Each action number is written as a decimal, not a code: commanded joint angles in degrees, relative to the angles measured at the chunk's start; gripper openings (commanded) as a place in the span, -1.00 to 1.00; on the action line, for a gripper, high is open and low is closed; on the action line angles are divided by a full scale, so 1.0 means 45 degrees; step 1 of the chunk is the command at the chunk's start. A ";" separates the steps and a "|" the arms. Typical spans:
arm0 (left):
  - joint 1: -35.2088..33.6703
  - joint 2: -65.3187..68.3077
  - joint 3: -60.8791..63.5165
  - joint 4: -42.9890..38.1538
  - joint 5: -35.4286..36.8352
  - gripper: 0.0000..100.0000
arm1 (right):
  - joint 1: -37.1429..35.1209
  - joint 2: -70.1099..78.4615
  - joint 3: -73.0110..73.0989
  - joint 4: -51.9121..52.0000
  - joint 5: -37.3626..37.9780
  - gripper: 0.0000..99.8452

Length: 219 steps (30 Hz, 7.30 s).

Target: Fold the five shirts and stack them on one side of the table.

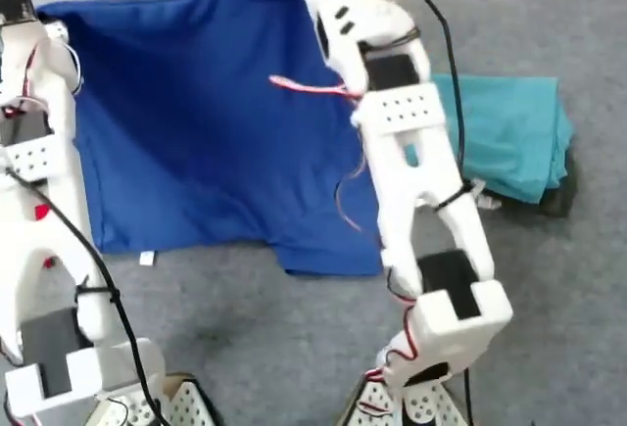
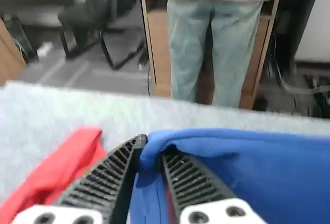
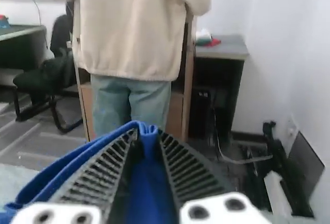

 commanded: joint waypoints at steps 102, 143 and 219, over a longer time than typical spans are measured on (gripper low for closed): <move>-0.0557 1.1780 -1.0462 1.2523 -0.3829 -0.94 | 0.0723 0.9856 -0.8430 1.2503 0.2364 -0.97; -0.1201 0.9963 -1.3978 1.7524 -0.5705 -0.94 | 0.0821 1.3822 -1.7514 1.7739 0.2462 -0.97; -0.4366 -0.2852 0.5187 1.2796 -0.8772 -0.94 | -0.1719 -0.0518 0.8293 1.2425 1.2073 -0.97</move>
